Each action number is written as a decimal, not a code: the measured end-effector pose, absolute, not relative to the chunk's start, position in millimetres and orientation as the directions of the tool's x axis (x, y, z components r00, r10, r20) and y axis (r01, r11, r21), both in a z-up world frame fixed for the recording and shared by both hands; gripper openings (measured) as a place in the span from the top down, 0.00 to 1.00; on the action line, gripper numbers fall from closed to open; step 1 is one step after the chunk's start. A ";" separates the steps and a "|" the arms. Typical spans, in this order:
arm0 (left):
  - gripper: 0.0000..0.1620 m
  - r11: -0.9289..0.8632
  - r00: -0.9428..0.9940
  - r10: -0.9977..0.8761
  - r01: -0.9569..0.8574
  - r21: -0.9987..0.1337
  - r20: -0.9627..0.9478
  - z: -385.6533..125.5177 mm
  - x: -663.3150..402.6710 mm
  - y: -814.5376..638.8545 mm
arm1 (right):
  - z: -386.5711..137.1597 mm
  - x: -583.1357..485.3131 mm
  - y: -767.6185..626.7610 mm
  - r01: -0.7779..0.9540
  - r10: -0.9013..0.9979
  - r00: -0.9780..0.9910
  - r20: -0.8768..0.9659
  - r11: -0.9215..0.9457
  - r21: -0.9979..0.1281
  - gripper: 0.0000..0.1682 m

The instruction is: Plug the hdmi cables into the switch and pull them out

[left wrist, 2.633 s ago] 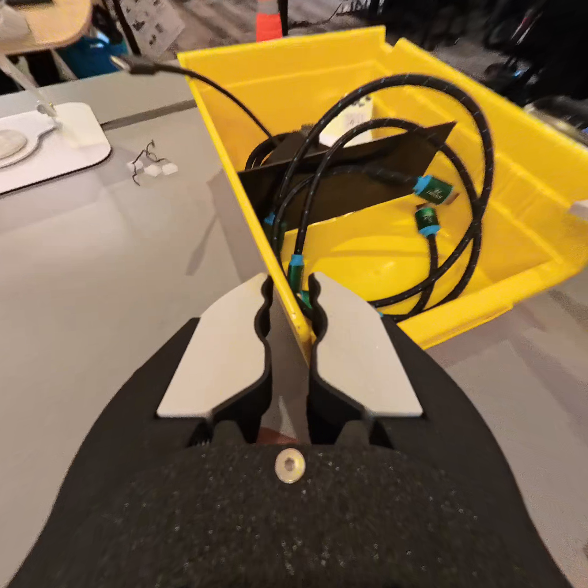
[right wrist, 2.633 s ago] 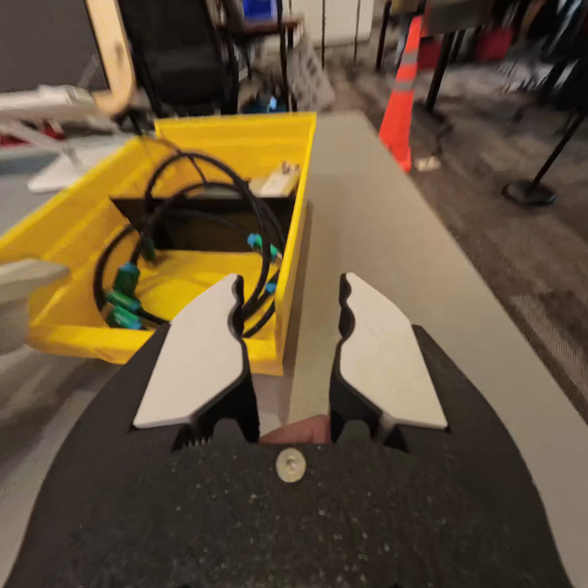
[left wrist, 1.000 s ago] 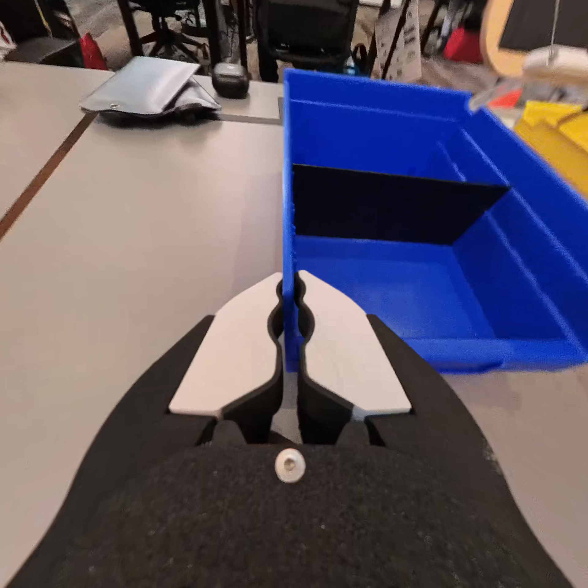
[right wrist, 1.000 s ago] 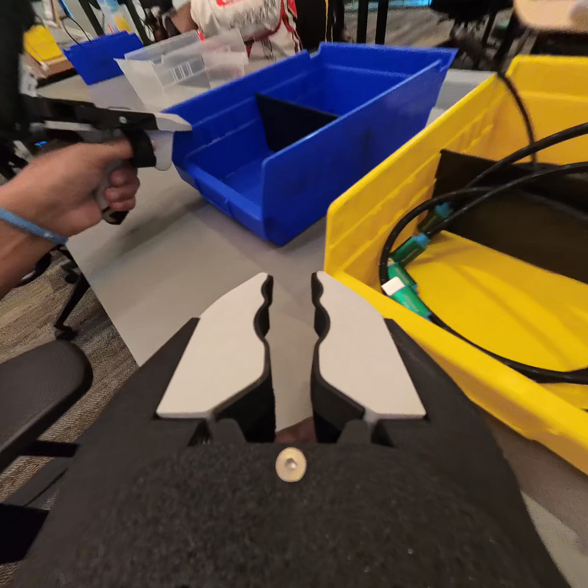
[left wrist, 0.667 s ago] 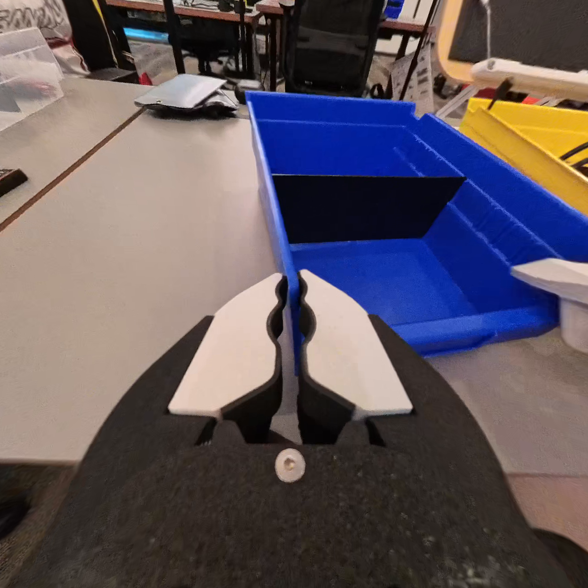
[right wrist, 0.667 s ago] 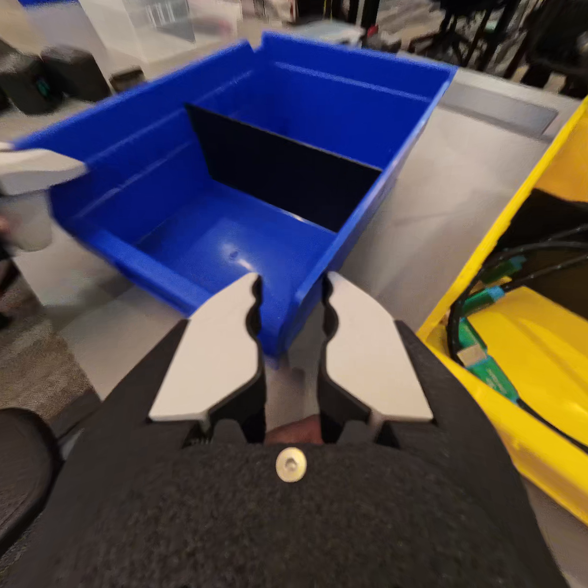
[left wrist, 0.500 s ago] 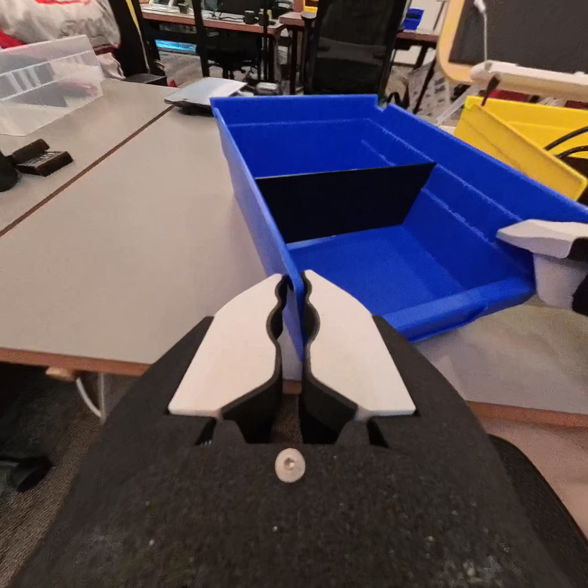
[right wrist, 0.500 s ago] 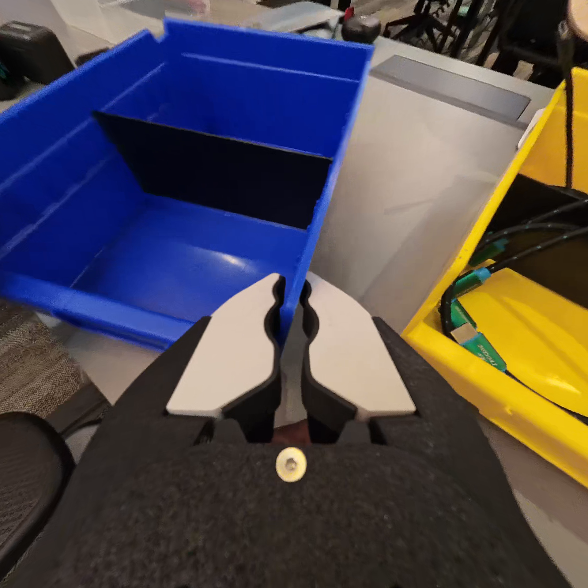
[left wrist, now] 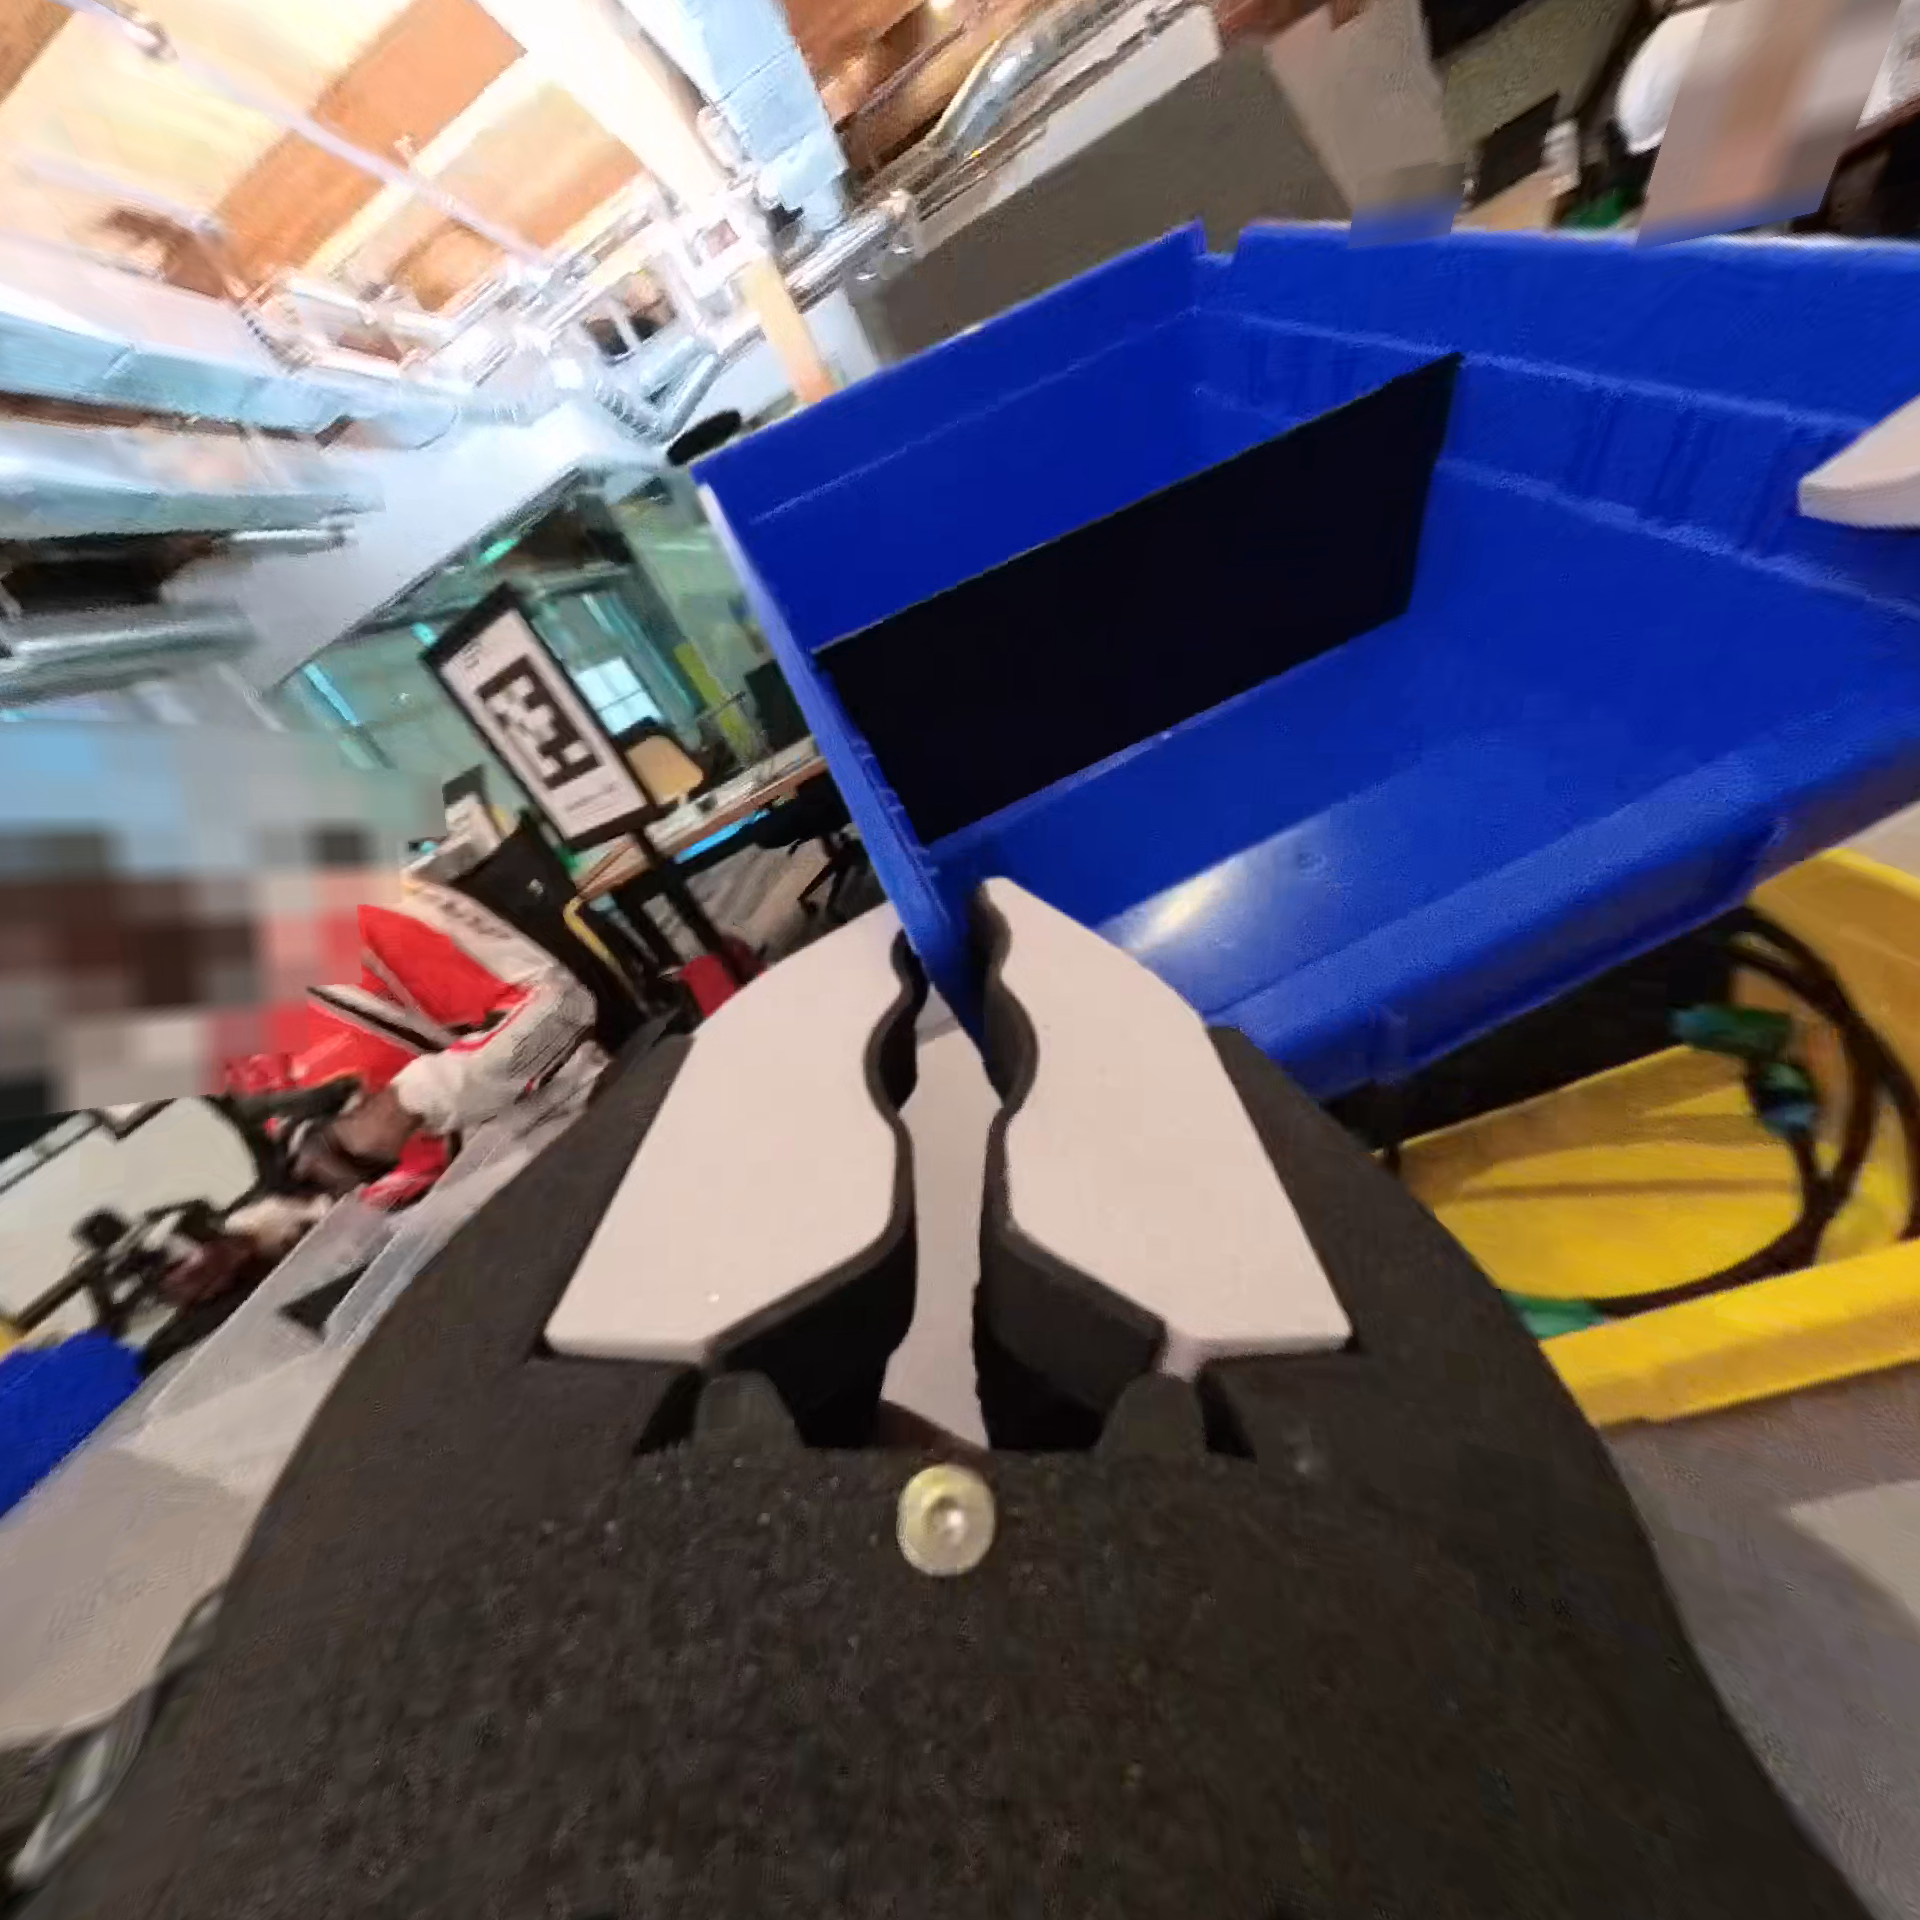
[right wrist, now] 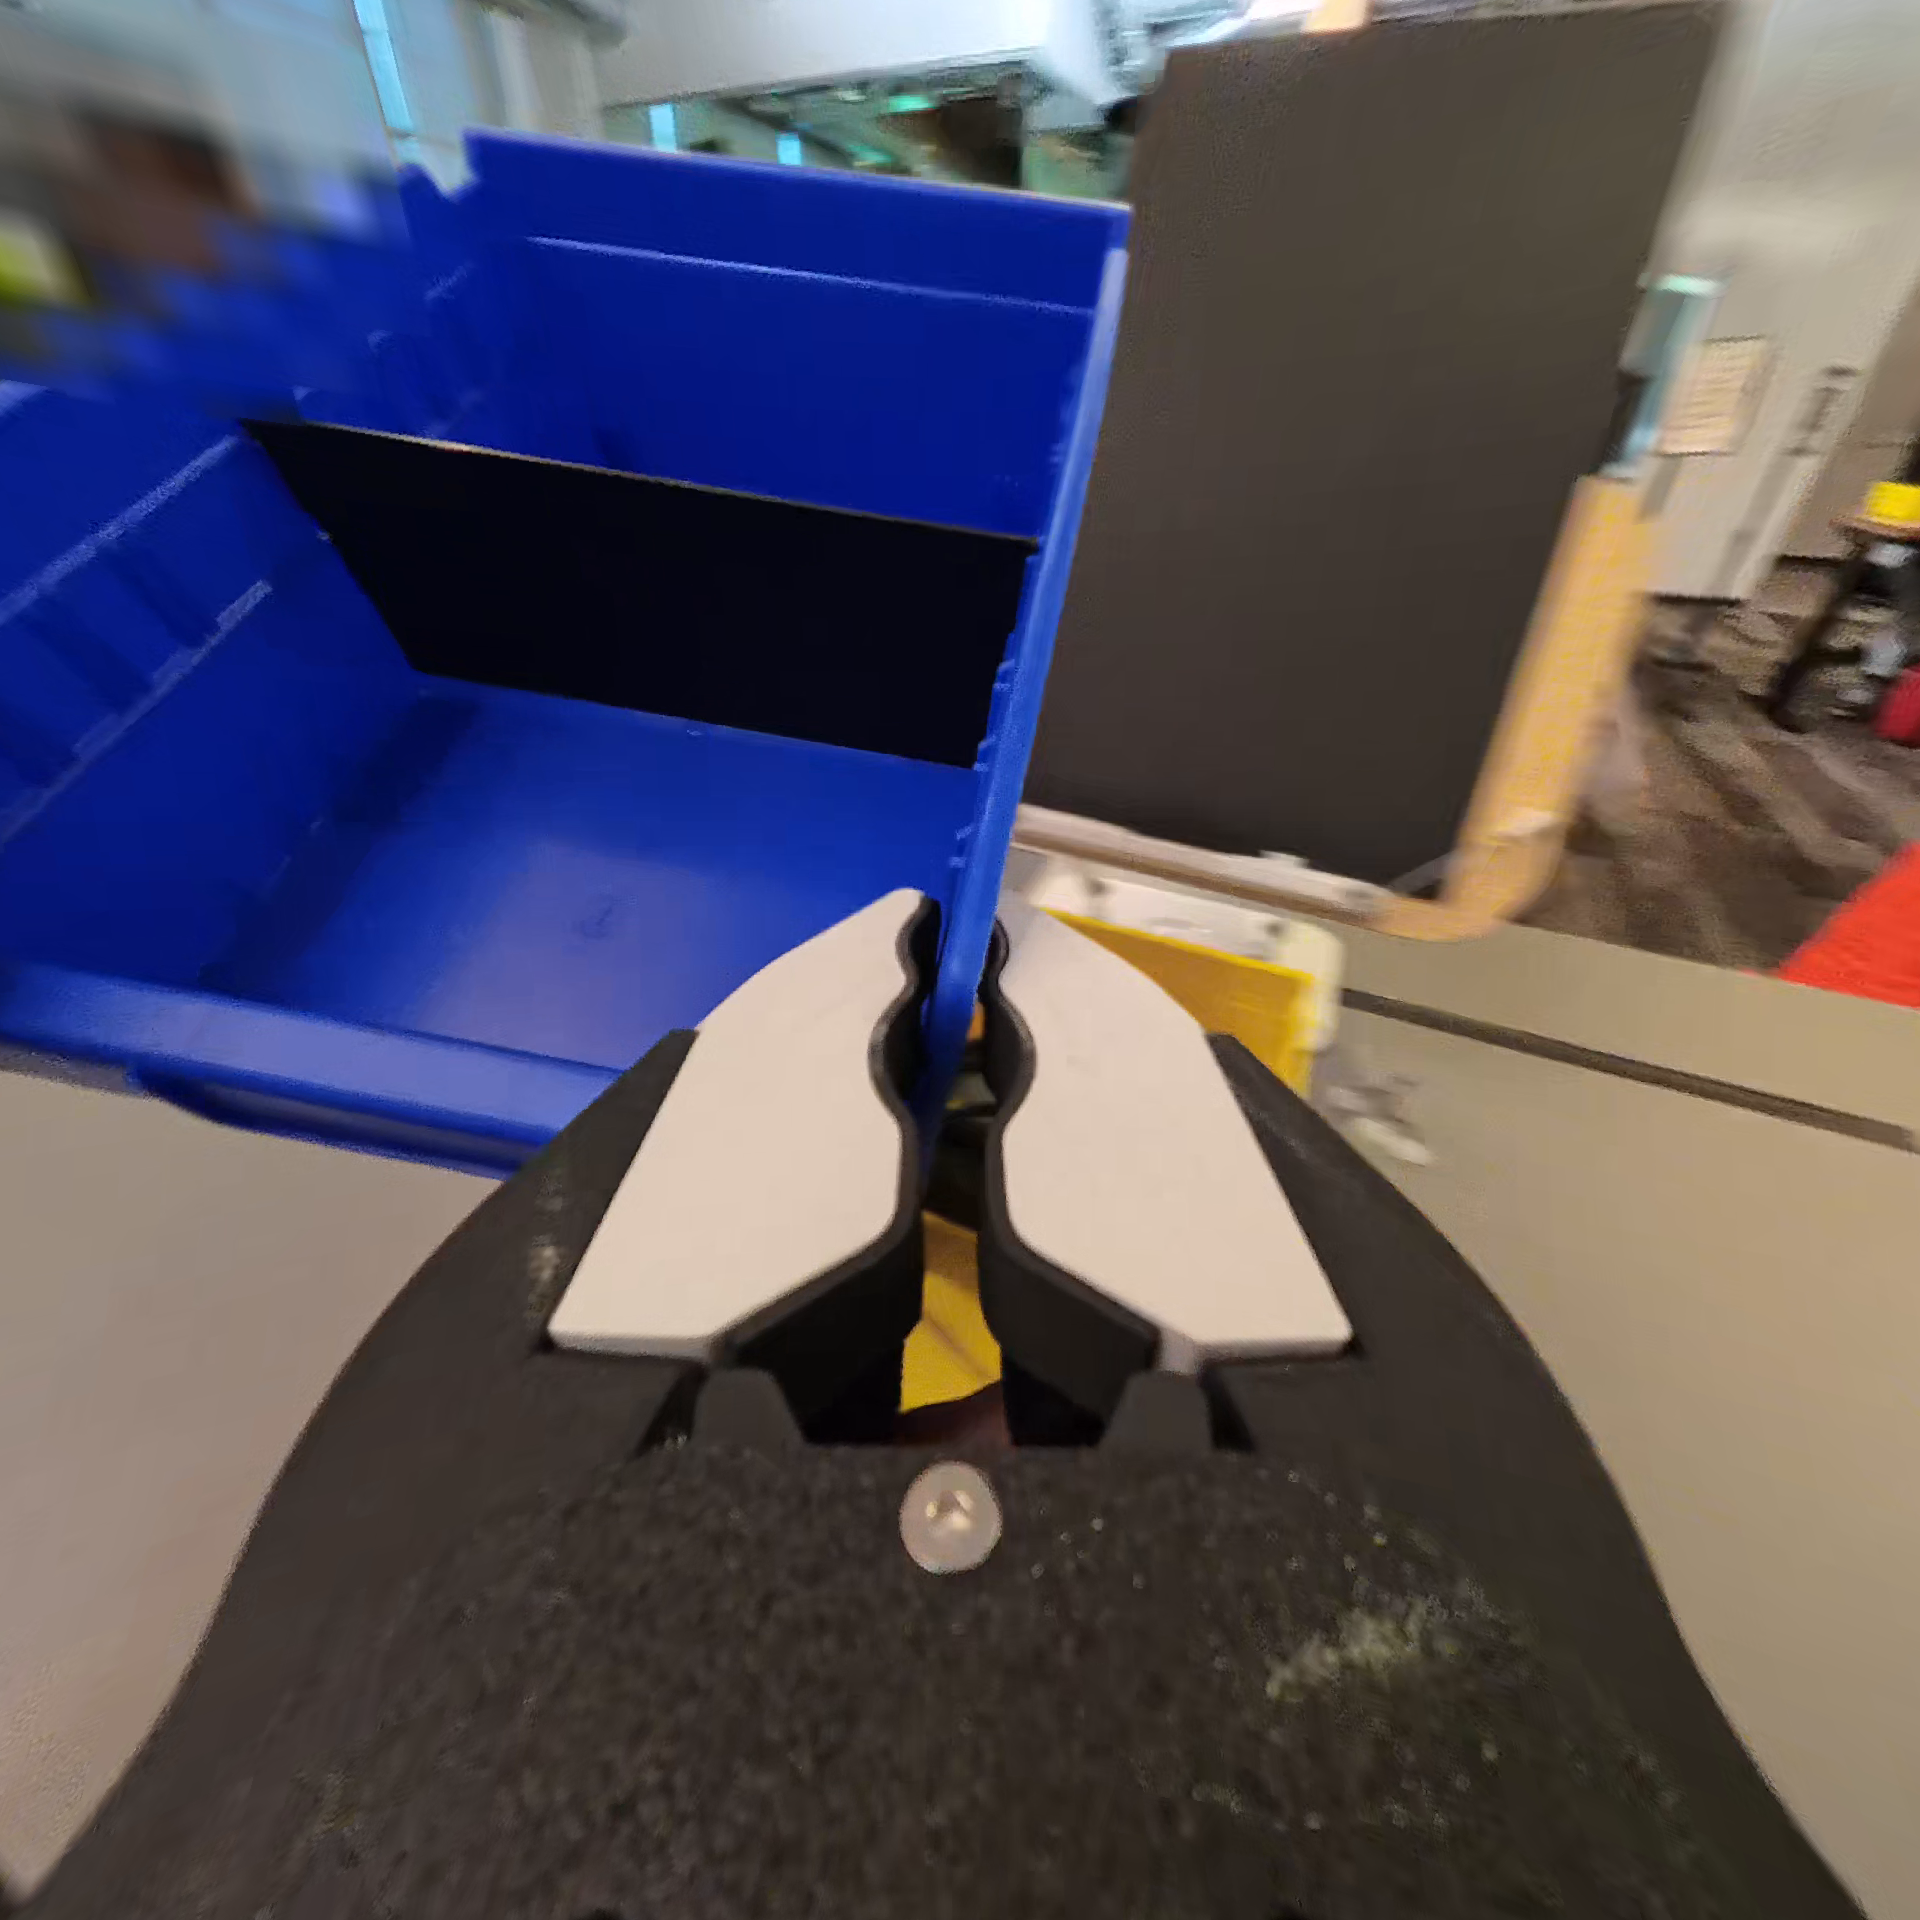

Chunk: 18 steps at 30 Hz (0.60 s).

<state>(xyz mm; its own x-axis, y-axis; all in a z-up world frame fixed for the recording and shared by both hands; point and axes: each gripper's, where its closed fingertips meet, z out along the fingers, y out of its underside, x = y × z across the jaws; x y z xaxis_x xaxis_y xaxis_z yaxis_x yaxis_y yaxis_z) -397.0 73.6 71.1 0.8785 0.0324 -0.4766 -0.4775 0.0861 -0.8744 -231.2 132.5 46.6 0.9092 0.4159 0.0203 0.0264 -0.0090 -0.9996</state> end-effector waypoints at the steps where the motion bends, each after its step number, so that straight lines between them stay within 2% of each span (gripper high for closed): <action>1: 0.95 0.096 0.872 -0.023 -0.484 -0.870 -0.489 70.6 -362.6 86.5 | 47.7 -195.1 140.9 0.011 0.368 0.930 0.002 -0.022 -1.000 0.98; 5: 0.95 0.073 0.855 -0.227 -0.462 -0.884 -0.465 49.0 -224.9 132.0 | 22.4 -52.4 157.2 -0.015 0.224 0.974 -0.045 -0.136 -0.991 0.98; 10: 0.96 -0.039 0.830 -0.326 -0.491 -0.870 -0.453 -32.2 -69.1 155.0 | -83.9 105.6 167.1 -0.066 0.104 0.989 -0.109 -0.349 -0.935 0.97; 12: 0.96 -0.085 0.845 -0.353 -0.456 -0.886 -0.401 -64.9 -36.0 164.2 | -112.3 146.4 164.9 -0.114 0.060 0.987 -0.148 -0.384 -0.916 0.98; 18: 0.95 -0.182 0.861 -0.402 -0.408 -0.895 -0.311 -120.4 -17.2 176.5 | -132.7 177.9 176.4 -0.071 0.039 0.995 -0.096 -0.418 -0.906 0.98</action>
<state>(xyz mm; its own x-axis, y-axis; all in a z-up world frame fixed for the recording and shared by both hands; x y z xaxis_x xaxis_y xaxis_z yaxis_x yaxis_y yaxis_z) -17.2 176.5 -120.4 0.8613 -0.4019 -0.3108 -0.4079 -0.1822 -0.8947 177.9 176.4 -132.7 0.9946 0.0390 -0.0960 -0.0710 -0.4179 -0.9057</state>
